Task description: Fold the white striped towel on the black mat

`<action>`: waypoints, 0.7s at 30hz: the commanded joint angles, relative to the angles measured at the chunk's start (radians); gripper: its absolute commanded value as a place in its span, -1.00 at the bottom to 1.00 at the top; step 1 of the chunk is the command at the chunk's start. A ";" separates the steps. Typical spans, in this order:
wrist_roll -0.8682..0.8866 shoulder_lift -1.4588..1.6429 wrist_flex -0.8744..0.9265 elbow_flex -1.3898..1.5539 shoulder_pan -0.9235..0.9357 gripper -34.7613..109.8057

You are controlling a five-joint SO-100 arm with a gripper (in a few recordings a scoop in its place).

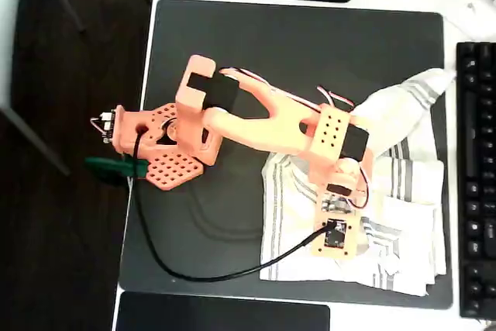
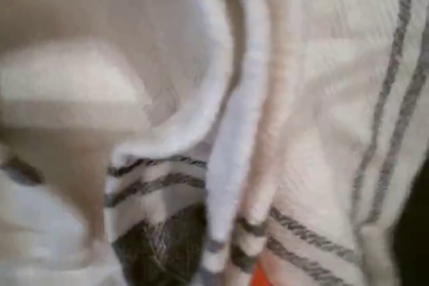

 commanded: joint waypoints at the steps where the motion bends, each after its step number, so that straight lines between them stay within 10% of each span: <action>1: -0.138 0.091 0.052 -0.048 0.021 -0.52; 21: -0.667 0.241 0.103 -0.089 0.572 -0.52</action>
